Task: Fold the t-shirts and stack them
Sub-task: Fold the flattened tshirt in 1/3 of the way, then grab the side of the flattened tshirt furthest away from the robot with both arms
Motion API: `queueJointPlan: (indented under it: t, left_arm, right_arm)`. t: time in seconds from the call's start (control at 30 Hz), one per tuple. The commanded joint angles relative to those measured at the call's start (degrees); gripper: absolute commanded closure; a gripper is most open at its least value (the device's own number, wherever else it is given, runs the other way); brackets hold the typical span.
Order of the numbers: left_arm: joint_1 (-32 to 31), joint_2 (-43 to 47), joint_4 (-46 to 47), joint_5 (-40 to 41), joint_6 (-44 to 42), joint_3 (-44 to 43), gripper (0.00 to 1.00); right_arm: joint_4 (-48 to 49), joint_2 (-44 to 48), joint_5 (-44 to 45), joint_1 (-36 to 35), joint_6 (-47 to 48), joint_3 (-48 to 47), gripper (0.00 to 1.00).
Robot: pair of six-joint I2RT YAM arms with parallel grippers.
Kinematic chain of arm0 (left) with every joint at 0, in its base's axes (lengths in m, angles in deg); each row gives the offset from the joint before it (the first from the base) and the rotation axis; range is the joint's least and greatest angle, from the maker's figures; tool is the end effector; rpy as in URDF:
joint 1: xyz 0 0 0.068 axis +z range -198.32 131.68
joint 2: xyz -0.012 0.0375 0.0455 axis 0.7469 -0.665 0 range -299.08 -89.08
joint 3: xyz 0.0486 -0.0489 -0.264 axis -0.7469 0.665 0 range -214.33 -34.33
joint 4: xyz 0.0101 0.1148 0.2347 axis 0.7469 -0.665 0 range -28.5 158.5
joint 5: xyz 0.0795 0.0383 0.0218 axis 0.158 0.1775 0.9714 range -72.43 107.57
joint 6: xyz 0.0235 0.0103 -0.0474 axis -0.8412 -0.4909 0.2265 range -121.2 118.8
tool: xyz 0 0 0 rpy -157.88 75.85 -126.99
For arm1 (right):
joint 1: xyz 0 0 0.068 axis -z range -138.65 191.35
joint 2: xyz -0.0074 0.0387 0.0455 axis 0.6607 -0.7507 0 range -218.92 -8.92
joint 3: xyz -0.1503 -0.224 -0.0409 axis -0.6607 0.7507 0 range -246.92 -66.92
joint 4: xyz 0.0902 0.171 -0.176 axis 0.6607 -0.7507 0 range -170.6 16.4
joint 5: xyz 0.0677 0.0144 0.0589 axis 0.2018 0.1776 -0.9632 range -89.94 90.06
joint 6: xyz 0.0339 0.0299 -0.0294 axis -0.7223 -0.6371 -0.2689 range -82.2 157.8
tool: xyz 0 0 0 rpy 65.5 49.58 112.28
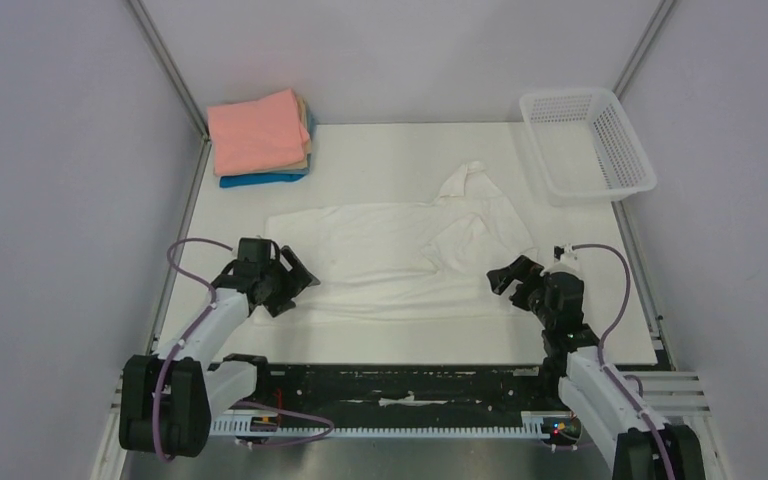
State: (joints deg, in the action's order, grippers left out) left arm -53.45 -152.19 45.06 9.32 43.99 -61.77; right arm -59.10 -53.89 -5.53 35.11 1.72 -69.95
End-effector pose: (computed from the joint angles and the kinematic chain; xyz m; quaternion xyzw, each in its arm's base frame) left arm 0.1895 -0.0221 0.1611 -0.3113 0.9098 -0.1757 0.2110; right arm 0.1514 0.0200 0.1306 0.1953 0.8314 0.2260 0.4686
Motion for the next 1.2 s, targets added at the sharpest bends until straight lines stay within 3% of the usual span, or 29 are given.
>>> queueJointPlan:
  t: [0.0, 0.23, 0.4, 0.53, 0.7, 0.8, 0.93, 1.03, 1.17]
  left_arm:
    - [0.0, 4.3, -6.6, 1.1, 1.4, 4.2, 0.12]
    - [-0.3, 14.3, -8.8, 2.3, 5.0, 7.1, 0.12]
    - [-0.3, 18.2, -11.2, 2.3, 5.3, 6.0, 0.12]
    - [-0.4, 19.6, -11.1, 0.5, 3.5, 2.5, 0.12]
    - [-0.4, 18.6, -11.6, 3.3, 2.8, -5.7, 0.12]
    - [-0.3, 13.7, -8.4, 4.9, 2.1, -10.8, 0.12]
    - [-0.2, -0.2, -7.7, 10.9, -0.5, -21.5, 0.12]
    - [0.6, -12.3, -8.0, 16.2, -1.9, -30.0, 0.12]
    - [3.0, -25.3, -8.7, 19.7, -5.2, -40.5, 0.12]
  right_arm:
    - [-22.5, 9.8, 3.3, 0.7, 0.3, 4.4, 0.02]
    - [-38.4, 28.8, 4.4, 0.7, -1.4, 3.4, 0.02]
    - [-44.3, 33.7, 4.0, 0.7, -1.6, 1.6, 0.02]
    - [-43.3, 34.0, 5.2, 0.7, 0.6, -2.2, 0.02]
    - [-37.6, 26.2, 6.6, 0.7, 4.6, -10.3, 0.02]
    - [-31.9, 18.1, 5.8, 0.7, 6.2, -14.9, 0.02]
    - [-21.9, 7.9, 3.0, -0.4, 5.8, -18.8, 0.02]
    - [-14.2, -0.4, 6.4, -4.6, 5.1, -21.2, 0.02]
    - [-11.0, -12.7, 12.2, -9.6, 8.8, -30.1, 0.02]
